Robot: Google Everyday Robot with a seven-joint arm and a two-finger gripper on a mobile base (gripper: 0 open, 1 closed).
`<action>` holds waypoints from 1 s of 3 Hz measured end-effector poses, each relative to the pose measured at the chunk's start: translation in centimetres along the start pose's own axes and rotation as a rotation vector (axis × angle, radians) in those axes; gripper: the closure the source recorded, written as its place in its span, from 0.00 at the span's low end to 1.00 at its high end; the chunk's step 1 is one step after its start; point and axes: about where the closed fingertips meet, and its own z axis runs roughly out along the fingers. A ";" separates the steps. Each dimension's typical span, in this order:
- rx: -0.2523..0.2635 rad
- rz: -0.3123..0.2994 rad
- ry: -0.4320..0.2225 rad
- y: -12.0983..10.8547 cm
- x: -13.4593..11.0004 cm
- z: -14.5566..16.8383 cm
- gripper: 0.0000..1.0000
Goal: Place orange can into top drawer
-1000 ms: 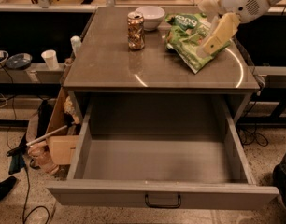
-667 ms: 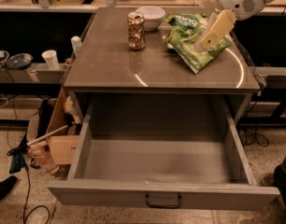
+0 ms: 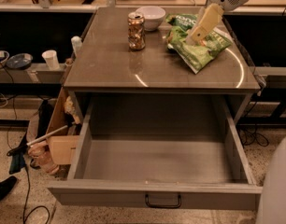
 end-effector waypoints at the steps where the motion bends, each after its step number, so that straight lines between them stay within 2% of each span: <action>1: 0.000 0.000 0.000 0.0 0.0 0.0 0.00; 3: 0.130 0.100 -0.035 -3.7 1.1 2.7 0.00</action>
Offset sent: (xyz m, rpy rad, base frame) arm 0.0366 -0.0105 -0.0102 0.0614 -0.0744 -0.1664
